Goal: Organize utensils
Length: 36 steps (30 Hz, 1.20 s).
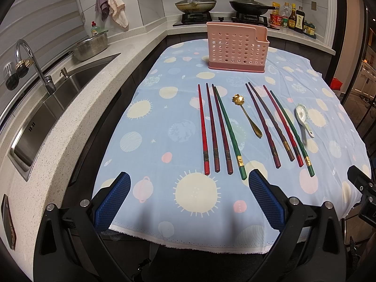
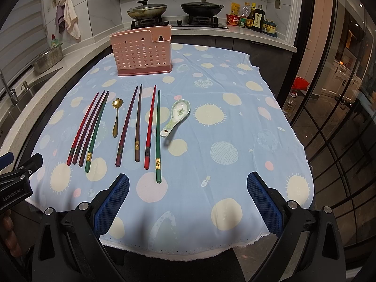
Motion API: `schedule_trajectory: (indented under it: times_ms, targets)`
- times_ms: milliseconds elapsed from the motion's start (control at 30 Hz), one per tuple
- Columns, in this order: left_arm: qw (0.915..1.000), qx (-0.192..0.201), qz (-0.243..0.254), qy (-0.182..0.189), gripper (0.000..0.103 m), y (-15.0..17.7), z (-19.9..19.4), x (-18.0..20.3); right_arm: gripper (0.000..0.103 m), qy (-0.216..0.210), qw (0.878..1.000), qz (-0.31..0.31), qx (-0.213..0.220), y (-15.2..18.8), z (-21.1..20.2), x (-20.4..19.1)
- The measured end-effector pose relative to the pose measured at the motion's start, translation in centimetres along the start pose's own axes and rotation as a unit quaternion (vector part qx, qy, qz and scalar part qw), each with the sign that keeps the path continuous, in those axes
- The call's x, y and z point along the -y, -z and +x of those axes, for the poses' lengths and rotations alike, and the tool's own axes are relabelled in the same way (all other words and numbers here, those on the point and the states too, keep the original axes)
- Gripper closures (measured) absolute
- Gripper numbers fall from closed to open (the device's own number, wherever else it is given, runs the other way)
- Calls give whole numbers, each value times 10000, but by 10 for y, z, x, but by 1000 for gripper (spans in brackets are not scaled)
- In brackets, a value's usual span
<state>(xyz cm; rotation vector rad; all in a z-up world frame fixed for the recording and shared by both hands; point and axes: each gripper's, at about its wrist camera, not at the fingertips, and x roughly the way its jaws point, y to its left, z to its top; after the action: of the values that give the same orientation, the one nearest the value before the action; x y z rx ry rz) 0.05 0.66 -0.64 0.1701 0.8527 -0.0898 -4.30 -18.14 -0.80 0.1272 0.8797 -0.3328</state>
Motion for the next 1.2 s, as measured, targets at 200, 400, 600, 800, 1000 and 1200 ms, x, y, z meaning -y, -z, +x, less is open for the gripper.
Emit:
schedule_trajectory:
  times_ms: [200, 400, 600, 800, 1000, 1200]
  targets:
    - [10000, 0, -3, 0, 7, 0, 0, 0, 7, 1, 10000, 1, 1, -1, -1, 0]
    - [10000, 5, 2, 6, 7, 0, 0, 0, 7, 1, 10000, -1, 1, -1, -1, 0]
    - [10000, 20, 16, 21, 7, 1, 0, -3, 7, 12, 10000, -3, 24, 0, -1, 1]
    - [9998, -8, -31, 171, 7, -1, 1, -9, 7, 40, 10000, 30, 57, -3, 0, 2]
    - [9998, -30, -140, 112, 7, -11, 9, -11, 7, 10, 9999, 119, 26, -14, 10, 3]
    - [9993, -223, -296, 84, 7, -21, 33, -20, 7, -81, 9995, 308, -24, -35, 32, 5]
